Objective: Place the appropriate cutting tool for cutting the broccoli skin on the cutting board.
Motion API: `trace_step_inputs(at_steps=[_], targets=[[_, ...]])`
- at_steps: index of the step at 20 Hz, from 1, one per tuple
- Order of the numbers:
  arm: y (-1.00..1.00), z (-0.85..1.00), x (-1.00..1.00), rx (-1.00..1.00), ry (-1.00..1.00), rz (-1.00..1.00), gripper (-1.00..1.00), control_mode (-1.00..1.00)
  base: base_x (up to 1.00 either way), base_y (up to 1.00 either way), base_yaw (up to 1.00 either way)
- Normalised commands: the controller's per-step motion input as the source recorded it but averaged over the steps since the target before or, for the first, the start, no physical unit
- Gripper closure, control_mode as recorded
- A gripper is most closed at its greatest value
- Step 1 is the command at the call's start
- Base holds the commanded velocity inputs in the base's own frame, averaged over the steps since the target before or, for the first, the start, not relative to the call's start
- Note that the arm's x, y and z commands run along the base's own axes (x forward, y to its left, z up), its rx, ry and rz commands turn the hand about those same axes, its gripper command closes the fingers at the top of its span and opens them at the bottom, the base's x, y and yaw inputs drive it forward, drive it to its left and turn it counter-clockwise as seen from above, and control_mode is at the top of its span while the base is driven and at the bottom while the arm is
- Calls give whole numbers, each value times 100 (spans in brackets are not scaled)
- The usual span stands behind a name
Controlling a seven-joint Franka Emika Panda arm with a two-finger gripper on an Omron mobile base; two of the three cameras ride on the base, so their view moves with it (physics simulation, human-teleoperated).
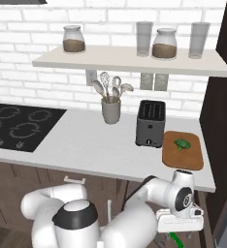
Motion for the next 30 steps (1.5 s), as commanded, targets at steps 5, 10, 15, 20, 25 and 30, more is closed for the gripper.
trace_step_inputs(at_steps=[5, 10, 15, 20, 25, 30], targets=[[1, -44, 13, 3, -10, 17, -100, -100, 0, 0, 0], [0, -34, 15, 9, -11, 18, -100, -100, 0, 0, 0], [0, -27, 12, 9, -14, 15, -100, -100, 0, 0, 0], [0, -13, 19, 7, -6, 10, -100, -100, 0, 0, 0], [0, -29, 20, 4, -1, 6, -100, -100, 0, 0, 0], [0, -32, 31, 2, 0, 4, -100, -100, 0, 0, 0]])
